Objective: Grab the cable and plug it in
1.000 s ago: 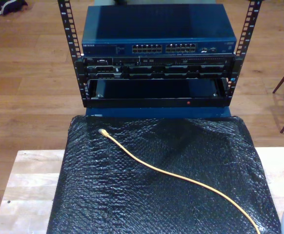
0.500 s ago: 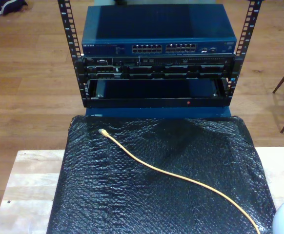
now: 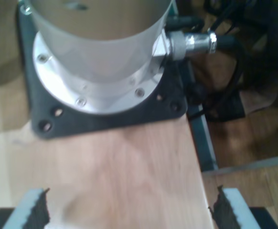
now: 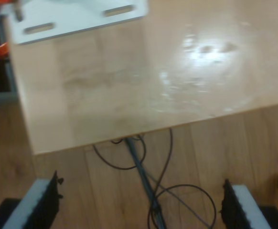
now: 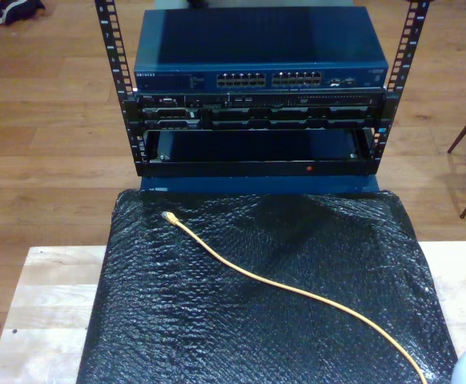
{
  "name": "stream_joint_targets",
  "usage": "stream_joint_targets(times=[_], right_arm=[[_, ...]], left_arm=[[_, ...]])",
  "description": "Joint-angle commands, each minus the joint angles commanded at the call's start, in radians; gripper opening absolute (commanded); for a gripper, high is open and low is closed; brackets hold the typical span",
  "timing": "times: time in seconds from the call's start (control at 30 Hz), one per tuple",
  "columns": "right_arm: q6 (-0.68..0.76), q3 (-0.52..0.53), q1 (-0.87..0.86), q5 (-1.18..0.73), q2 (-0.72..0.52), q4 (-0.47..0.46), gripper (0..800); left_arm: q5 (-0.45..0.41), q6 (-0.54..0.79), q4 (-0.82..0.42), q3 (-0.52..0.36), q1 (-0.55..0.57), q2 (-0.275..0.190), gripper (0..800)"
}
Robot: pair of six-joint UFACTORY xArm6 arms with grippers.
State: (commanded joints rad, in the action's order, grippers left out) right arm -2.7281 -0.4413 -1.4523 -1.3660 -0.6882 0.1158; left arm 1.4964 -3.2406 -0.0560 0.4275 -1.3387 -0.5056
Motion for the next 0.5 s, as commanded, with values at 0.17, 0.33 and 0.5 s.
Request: stream_joint_targets(times=[0.17,0.33,0.5], right_arm=[[0.158,-0.064,0.092,-0.035,0.032,0.008,796],[0.302,-0.118,0.158,-0.051,0.057,0.037,794],[0.384,-0.207,0.21,-0.132,0.098,0.117,791]], left_arm=[[0.041,-0.025,0.035,0.058,0.051,0.003,800],[0.083,-0.101,0.044,0.095,0.107,0.005,800],[0.124,-0.167,0.084,0.117,0.181,0.005,800]])
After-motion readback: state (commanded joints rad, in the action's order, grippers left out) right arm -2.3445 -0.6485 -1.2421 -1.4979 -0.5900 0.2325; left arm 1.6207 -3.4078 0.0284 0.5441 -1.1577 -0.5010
